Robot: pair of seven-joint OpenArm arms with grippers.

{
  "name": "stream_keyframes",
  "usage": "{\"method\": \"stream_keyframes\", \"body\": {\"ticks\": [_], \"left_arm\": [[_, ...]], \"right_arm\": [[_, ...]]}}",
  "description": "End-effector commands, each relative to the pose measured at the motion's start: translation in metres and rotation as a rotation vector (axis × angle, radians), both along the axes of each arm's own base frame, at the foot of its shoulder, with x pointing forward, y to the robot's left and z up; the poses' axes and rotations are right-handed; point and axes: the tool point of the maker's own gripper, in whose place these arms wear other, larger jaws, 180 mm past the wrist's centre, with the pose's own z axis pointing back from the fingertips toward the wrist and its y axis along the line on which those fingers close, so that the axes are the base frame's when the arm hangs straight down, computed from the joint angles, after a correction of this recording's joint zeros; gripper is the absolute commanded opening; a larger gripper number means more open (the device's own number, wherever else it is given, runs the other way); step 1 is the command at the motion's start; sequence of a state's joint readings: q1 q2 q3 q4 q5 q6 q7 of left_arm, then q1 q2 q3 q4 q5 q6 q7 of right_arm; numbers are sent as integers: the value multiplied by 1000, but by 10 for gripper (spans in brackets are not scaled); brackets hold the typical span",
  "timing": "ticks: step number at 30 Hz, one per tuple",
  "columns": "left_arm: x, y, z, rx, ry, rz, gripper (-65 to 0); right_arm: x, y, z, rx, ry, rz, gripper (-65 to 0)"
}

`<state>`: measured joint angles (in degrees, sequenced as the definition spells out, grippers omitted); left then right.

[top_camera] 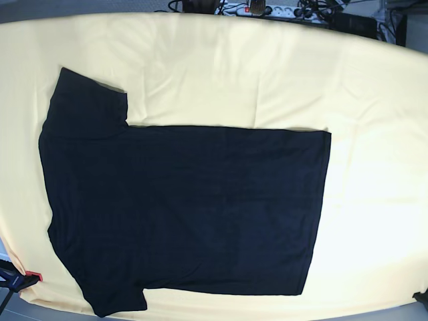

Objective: Fold the T-shirt properly

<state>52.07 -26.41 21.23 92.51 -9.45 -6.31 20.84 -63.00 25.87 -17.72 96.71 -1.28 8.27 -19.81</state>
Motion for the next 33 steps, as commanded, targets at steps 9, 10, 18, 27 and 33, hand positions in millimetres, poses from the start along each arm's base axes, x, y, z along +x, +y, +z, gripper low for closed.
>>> {"method": "stream_keyframes", "body": {"ticks": [9, 10, 18, 27, 33], "left_arm": [[85, 29, 105, 72, -369, -92, -650], [99, 32, 116, 76, -413, -86, -650], [182, 71, 171, 197, -698, -43, -650], [244, 65, 200, 111, -886, -55, -650], [287, 81, 191, 73, -969, -273, -650]], "right_arm": [[75, -25, 92, -224, -338, 72, -650], [88, -30, 100, -257, -392, 68, -650], [171, -66, 170, -455, -763, 1, -650], [250, -14, 184, -92, -912, 128, -650], [305, -10, 201, -40, -1030, 83, -650]]}}
